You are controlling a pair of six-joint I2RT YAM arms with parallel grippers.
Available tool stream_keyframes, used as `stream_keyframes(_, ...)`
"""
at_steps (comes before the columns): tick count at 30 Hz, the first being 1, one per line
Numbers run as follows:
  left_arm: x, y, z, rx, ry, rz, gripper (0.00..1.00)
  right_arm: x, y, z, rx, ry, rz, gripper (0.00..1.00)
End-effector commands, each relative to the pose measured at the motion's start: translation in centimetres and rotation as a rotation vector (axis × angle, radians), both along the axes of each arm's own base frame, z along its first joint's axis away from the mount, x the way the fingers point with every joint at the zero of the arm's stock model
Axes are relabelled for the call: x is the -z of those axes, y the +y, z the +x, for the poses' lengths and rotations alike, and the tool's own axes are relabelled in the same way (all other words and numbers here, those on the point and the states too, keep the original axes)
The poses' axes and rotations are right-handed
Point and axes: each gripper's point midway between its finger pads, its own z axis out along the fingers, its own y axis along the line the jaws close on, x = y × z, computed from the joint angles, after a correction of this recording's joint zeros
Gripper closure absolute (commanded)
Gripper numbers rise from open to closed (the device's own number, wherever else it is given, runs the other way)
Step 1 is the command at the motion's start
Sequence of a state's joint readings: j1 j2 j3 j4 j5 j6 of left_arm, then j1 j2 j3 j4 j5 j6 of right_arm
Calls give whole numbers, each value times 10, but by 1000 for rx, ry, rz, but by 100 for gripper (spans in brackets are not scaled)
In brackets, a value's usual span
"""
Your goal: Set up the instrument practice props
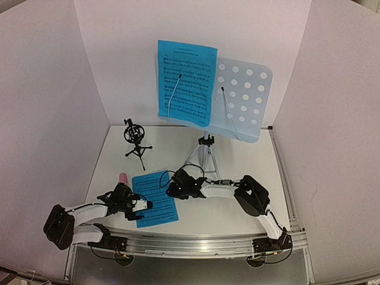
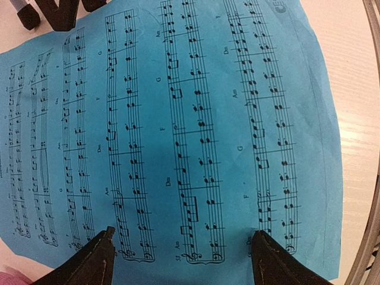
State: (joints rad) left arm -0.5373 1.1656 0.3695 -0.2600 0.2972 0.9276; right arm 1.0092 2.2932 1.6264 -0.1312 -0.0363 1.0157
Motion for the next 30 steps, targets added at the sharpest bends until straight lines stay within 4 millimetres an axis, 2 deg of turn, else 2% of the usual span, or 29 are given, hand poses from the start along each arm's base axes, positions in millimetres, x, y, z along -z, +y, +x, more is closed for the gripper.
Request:
stream_keyframes(1,-3,-6,1,22,-11,-32,22,20,-11,13,72,18,-14,65)
stream_keyframes(5,-3,-6,0,19,-5,-37,23,27,-8,12,75,37,-6,73)
stream_keyframes(10,-2,-7,-1,19,-4,-42,26,29,-5,14,77,18,-11,70)
stream_keyframes(11,-2,-7,-2,31,-3,-42,28,29,-2,12,64,9,-13,70)
stream_keyframes(13,3,-6,-2,57,-25,-31,41,26,0,13,63,-44,-37,69)
stream_keyframes(14,4,-6,0,72,-46,-25,42,26,-1,13,61,-75,-62,68)
stream_keyframes(16,1,-7,9,75,-103,-22,40,26,-8,9,51,-130,-163,65)
stream_keyframes(18,-17,-11,24,38,-157,-43,38,20,-12,7,42,-193,-243,63)
stream_keyframes(22,-53,-17,16,89,-86,-54,32,6,-15,11,48,-265,-286,59)
stream_keyframes(24,-64,-15,20,91,-99,-40,32,-1,-12,16,39,-293,-288,57)
stream_keyframes(26,-65,-6,29,87,-122,0,32,-4,-6,18,22,-305,-289,53)
stream_keyframes(30,-44,21,61,29,-173,131,32,-1,2,21,7,-301,-289,44)
